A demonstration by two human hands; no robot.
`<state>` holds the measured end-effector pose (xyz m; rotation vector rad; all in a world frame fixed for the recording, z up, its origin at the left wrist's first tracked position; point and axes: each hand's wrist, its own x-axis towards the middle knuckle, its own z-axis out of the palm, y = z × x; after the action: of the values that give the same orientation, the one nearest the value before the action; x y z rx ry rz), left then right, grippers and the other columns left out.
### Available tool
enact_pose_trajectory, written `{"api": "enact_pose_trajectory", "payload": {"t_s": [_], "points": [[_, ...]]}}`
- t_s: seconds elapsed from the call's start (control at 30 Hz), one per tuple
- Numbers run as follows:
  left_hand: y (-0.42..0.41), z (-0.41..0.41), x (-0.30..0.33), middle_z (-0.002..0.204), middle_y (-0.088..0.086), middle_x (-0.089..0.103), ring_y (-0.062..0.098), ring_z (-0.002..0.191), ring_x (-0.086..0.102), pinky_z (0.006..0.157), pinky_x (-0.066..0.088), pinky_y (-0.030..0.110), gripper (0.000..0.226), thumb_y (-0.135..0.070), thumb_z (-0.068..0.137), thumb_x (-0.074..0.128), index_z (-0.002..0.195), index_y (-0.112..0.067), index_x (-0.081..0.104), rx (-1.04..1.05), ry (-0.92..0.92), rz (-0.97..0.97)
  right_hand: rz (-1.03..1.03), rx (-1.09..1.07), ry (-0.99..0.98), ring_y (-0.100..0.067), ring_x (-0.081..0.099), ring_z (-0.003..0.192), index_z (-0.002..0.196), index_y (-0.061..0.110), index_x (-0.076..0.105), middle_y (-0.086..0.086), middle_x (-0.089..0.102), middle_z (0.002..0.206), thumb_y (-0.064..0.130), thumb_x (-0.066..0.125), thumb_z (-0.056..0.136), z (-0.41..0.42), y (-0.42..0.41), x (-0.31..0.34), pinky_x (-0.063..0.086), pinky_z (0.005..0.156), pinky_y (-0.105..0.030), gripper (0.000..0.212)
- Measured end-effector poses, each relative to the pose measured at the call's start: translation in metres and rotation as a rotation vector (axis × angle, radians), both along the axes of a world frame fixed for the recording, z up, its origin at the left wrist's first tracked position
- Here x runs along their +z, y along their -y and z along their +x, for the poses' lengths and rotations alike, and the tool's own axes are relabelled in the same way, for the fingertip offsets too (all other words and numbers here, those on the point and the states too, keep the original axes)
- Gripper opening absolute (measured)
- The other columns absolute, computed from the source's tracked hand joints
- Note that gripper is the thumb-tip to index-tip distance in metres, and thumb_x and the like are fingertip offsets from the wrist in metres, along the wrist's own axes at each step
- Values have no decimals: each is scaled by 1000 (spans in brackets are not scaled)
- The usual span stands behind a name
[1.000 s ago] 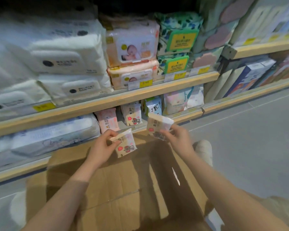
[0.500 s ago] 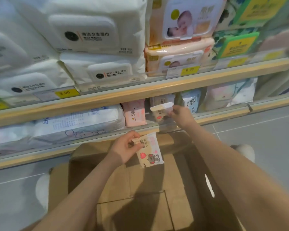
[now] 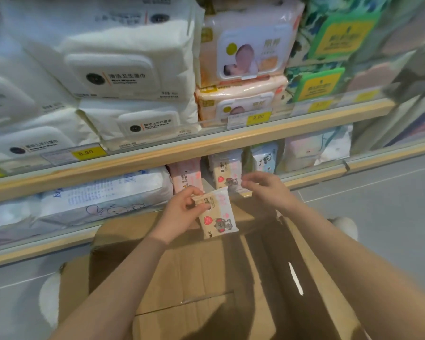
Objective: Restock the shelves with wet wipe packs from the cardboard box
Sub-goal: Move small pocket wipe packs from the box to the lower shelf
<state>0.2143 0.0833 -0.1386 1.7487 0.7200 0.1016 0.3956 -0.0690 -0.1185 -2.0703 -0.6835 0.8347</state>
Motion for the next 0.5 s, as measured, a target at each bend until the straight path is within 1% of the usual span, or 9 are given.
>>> {"api": "enact_pose_trajectory", "payload": {"t_s": [0.03, 0.1, 0.17, 0.23, 0.27, 0.33, 0.4, 0.43, 0.5], "points": [[2, 10, 6, 89, 0, 71, 23, 90, 68, 71, 56, 37, 16, -12, 84, 68, 86, -23, 56, 20, 30, 16, 7, 47, -94, -16, 61, 91, 112, 17, 65, 0, 66, 109, 31, 58, 92, -2, 9, 7, 45, 65, -14, 25], [9, 28, 16, 94, 1, 70, 23, 92, 66, 75, 55, 40, 18, -14, 82, 69, 84, -27, 57, 29, 75, 56, 24, 109, -156, -20, 62, 86, 106, 18, 68, -7, 69, 103, 28, 62, 89, -4, 23, 16, 46, 64, -18, 21], [20, 45, 24, 96, 0, 69, 20, 92, 65, 77, 55, 41, 18, -17, 82, 69, 84, -30, 56, 11, 116, 93, 69, 122, -100, -17, 65, 81, 98, 15, 69, -5, 70, 94, 21, 67, 86, -1, 29, 20, 52, 66, -26, 14], [31, 59, 32, 98, 0, 68, 14, 93, 64, 74, 55, 31, 16, -17, 84, 68, 89, -27, 56, 19, 175, 110, 120, 73, -21, -7, 64, 69, 89, 16, 66, 0, 68, 84, 14, 66, 87, 6, 32, 22, 50, 61, -24, 3], [36, 64, 35, 101, -1, 67, 11, 95, 63, 73, 54, 24, 16, -16, 85, 67, 93, -26, 57, 35, 210, 110, 141, 34, 20, -5, 62, 66, 88, 17, 65, -1, 68, 82, 13, 64, 88, 11, 33, 23, 49, 59, -21, 4], [39, 71, 34, 109, -6, 63, 6, 101, 59, 77, 50, 19, 23, -18, 85, 67, 104, -25, 57, 68, 233, 105, 183, -38, 112, -2, 62, 69, 92, 14, 65, -2, 69, 85, 13, 62, 89, 23, 35, 23, 48, 59, -15, 4], [35, 75, 25, 114, -8, 59, 6, 104, 56, 76, 45, 17, 30, -24, 85, 67, 112, -27, 55, 76, 160, 125, 187, -109, 217, 3, 61, 74, 98, 13, 64, 3, 68, 89, 14, 59, 91, 36, 37, 16, 47, 60, -10, 9], [33, 76, 18, 115, -7, 58, 7, 105, 55, 74, 42, 15, 30, -27, 85, 67, 113, -27, 54, 67, 109, 136, 173, -147, 268, 1, 62, 78, 102, 13, 64, 4, 68, 91, 14, 58, 92, 44, 37, 11, 46, 60, -8, 11], [28, 78, 2, 119, -7, 56, 9, 108, 54, 71, 38, 13, 29, -29, 85, 66, 111, -29, 54, 50, 39, 146, 138, -214, 354, -9, 63, 85, 108, 11, 65, 0, 69, 96, 14, 56, 93, 59, 36, -3, 41, 61, -7, 17]]}}
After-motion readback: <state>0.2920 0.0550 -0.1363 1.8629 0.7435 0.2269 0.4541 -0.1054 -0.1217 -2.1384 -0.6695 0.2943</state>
